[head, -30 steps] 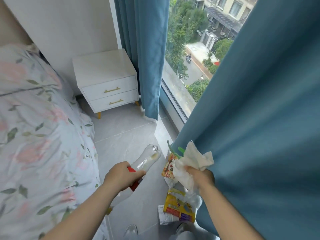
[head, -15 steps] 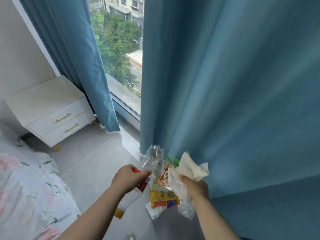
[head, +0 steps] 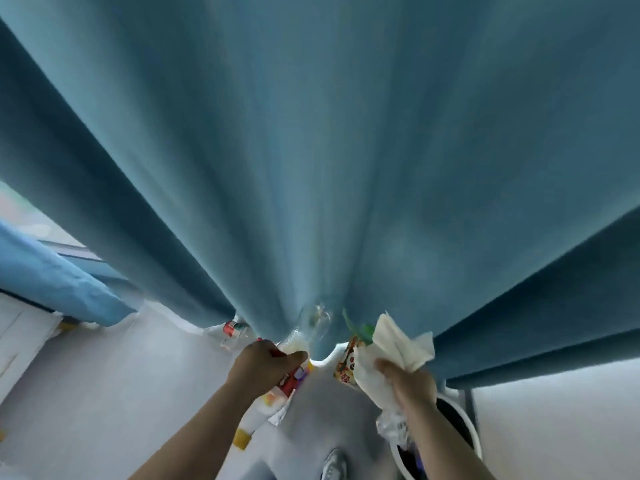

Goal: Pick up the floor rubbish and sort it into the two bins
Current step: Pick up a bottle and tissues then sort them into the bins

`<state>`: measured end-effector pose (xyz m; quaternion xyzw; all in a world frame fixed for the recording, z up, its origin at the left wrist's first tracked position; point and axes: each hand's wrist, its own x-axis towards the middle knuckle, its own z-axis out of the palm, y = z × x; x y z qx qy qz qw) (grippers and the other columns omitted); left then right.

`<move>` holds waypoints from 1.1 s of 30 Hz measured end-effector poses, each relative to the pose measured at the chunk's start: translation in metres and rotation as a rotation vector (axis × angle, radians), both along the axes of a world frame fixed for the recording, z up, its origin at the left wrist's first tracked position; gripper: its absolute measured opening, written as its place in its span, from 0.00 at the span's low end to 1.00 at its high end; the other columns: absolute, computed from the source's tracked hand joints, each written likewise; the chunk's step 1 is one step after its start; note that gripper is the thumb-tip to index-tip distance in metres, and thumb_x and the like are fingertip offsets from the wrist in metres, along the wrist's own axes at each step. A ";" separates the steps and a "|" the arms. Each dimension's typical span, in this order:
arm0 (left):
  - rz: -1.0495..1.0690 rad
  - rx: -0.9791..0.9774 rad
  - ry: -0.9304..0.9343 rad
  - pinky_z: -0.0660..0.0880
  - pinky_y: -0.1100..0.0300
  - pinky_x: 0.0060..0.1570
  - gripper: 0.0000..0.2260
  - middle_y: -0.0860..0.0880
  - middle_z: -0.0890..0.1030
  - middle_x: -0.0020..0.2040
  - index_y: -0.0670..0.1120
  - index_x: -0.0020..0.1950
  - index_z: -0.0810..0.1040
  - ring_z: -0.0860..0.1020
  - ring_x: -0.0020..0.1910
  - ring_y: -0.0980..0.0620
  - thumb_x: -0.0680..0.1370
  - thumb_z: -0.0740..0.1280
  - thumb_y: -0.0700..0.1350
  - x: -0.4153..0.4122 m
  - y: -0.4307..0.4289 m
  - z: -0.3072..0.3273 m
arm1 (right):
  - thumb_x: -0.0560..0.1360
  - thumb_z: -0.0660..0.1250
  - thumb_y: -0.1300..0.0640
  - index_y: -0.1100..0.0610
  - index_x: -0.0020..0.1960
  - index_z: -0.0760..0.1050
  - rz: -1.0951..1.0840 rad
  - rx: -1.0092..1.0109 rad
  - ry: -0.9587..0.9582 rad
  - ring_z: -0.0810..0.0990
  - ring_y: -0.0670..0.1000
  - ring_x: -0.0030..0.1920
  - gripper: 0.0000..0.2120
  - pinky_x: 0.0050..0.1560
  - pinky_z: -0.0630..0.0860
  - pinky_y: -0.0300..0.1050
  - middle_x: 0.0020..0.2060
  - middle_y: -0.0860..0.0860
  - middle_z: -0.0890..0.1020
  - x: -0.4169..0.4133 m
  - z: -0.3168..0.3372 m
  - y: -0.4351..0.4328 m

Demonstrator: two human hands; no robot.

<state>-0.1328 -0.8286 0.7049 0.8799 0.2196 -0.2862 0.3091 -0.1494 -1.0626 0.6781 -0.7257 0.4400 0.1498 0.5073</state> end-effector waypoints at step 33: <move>-1.307 0.076 0.139 0.69 0.61 0.35 0.26 0.51 0.79 0.41 0.48 0.45 0.77 0.78 0.40 0.53 0.68 0.65 0.71 -0.044 -0.241 -0.048 | 0.72 0.73 0.52 0.64 0.56 0.75 -1.254 -0.006 0.134 0.78 0.58 0.47 0.19 0.50 0.77 0.52 0.46 0.57 0.79 -0.283 -0.028 -0.052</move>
